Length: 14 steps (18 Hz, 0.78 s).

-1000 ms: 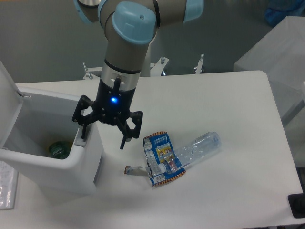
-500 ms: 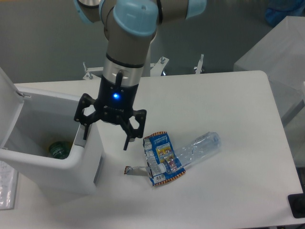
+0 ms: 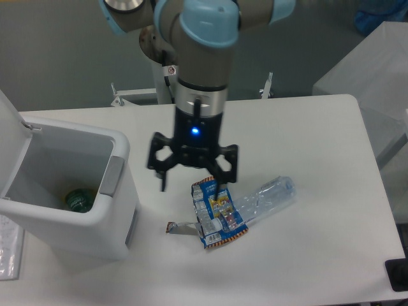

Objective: Open the trash can
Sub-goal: 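Lift the gripper away from the opened trash can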

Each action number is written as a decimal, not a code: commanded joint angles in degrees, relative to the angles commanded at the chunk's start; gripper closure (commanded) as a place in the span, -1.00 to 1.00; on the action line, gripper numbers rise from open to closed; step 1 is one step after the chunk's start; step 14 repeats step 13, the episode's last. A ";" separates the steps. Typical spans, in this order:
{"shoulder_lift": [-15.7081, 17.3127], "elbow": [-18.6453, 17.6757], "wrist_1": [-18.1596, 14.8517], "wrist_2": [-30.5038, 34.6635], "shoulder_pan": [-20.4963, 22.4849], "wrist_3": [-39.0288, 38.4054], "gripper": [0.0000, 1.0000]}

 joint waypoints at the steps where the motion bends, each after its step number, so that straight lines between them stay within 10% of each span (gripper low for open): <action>1: -0.80 -0.09 0.00 2.72 0.53 2.56 -1.00; 14: -7.92 0.96 -3.69 8.81 6.07 16.47 -1.00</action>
